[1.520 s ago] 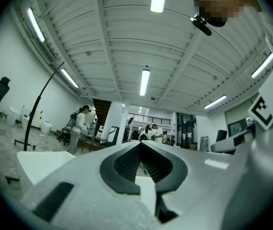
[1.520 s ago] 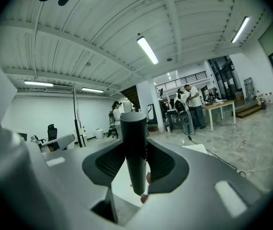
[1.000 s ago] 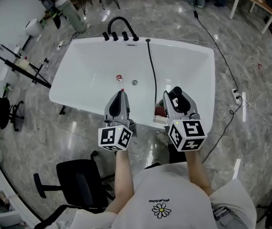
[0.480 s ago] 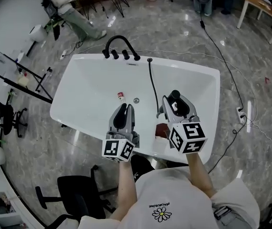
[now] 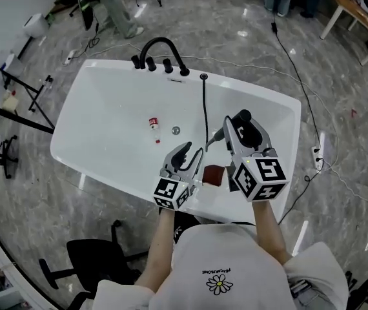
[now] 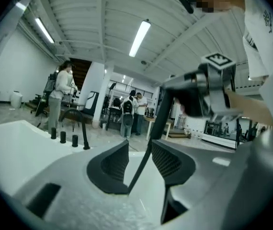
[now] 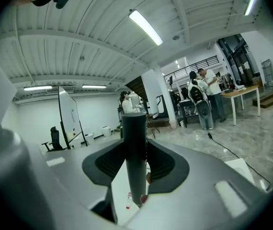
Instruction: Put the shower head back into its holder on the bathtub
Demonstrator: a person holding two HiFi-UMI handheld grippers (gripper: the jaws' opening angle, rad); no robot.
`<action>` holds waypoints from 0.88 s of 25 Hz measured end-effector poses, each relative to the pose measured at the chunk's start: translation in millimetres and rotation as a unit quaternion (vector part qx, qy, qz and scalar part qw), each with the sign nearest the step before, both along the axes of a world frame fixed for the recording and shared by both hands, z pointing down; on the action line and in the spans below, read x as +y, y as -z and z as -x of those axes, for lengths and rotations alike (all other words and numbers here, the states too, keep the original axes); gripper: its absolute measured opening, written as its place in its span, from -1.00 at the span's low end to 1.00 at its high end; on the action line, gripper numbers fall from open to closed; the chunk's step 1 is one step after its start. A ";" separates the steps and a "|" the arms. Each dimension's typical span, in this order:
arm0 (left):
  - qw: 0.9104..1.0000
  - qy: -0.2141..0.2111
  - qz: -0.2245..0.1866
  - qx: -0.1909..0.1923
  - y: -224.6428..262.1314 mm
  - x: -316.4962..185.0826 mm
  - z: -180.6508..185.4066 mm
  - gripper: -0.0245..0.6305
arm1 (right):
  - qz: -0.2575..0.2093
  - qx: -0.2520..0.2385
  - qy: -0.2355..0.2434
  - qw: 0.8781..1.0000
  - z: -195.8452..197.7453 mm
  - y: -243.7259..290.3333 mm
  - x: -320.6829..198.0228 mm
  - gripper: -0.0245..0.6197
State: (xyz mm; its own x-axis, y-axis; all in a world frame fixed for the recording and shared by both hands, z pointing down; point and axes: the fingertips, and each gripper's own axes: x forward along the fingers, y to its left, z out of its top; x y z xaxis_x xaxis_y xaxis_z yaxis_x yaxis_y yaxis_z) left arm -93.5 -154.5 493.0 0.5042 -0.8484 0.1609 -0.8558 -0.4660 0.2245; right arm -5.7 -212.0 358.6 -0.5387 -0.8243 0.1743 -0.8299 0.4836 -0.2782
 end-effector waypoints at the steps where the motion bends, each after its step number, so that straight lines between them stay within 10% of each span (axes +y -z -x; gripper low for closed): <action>1: 1.000 0.000 0.021 -0.001 -22.1 -12.0 2.7 -0.47 | 0.000 -0.001 -0.001 1.000 6.2 1.0 -9.2 -0.49; 22: 0.968 -0.040 0.236 -0.072 -242.6 -86.4 -9.4 -0.53 | -0.052 -0.027 0.037 0.998 35.1 87.5 -37.0 -0.49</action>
State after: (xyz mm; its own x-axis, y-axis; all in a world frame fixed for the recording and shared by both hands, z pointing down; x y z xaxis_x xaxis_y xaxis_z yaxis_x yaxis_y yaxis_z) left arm -84.1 -240.9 735.6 0.5088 -0.6219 0.5953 -0.8595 -0.4067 0.3097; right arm -40.8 -249.0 271.1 -0.6046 -0.7944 0.0587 -0.7765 0.5713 -0.2660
